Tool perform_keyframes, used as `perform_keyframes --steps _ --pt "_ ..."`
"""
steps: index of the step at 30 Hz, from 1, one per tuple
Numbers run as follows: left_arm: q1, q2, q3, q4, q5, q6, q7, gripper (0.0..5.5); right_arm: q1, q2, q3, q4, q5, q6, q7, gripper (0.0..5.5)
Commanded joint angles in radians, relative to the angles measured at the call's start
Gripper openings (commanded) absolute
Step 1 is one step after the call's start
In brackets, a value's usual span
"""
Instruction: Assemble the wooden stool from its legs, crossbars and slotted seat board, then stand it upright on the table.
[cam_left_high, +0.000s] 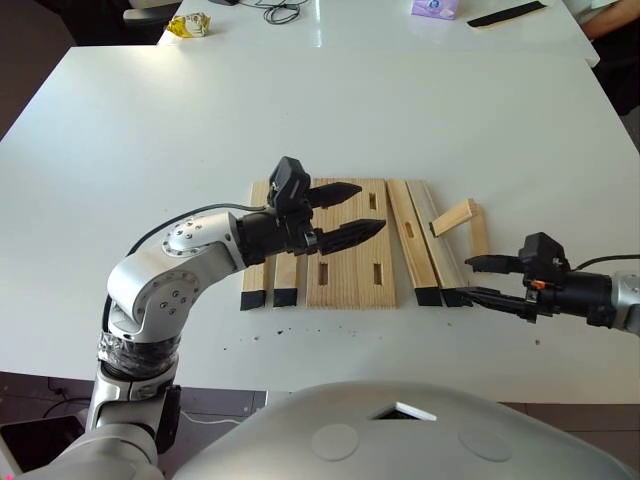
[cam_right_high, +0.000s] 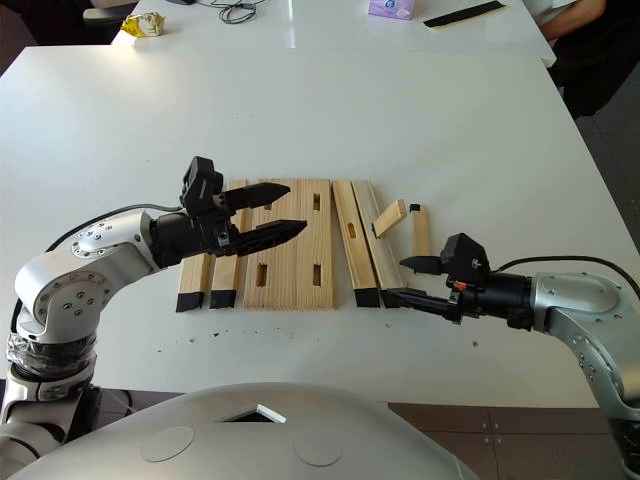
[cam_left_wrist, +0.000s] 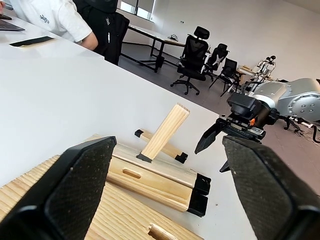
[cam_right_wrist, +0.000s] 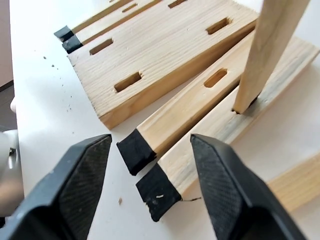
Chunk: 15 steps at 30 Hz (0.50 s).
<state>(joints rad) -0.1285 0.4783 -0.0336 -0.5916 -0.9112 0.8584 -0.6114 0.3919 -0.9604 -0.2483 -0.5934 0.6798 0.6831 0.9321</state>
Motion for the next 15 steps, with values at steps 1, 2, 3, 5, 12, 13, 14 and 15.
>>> perform_keyframes --steps 1,2,3,5,12,13,14,15 --pt "0.023 -0.003 0.009 -0.026 -0.002 -0.008 0.029 3.95 0.016 0.044 0.0 -0.157 -0.021 0.145 -0.211 2.91" --pt "0.029 -0.005 0.011 -0.031 -0.003 -0.009 0.035 3.95 0.022 0.057 0.021 -0.198 -0.037 0.192 -0.278 2.91" --pt "0.035 -0.005 0.012 -0.037 -0.004 -0.01 0.041 3.95 0.027 0.076 0.031 -0.231 -0.033 0.238 -0.332 2.91" --pt "0.041 -0.004 0.016 -0.041 -0.008 -0.011 0.046 3.95 0.026 0.129 0.03 -0.283 -0.01 0.344 -0.44 2.91" --pt "0.056 -0.005 0.019 -0.059 -0.022 -0.009 0.071 3.95 -0.141 0.317 0.005 -0.34 0.023 0.701 -0.691 2.91" --pt "0.056 -0.006 0.018 -0.06 -0.024 -0.008 0.074 3.95 -0.166 0.345 0.003 -0.335 0.023 0.729 -0.71 2.91" --pt "0.055 -0.005 0.017 -0.06 -0.026 -0.008 0.075 3.95 -0.185 0.365 0.001 -0.332 0.022 0.754 -0.722 2.91" --pt "0.052 -0.004 0.017 -0.058 -0.028 -0.007 0.074 3.95 -0.2 0.384 0.006 -0.331 0.019 0.776 -0.733 2.91"
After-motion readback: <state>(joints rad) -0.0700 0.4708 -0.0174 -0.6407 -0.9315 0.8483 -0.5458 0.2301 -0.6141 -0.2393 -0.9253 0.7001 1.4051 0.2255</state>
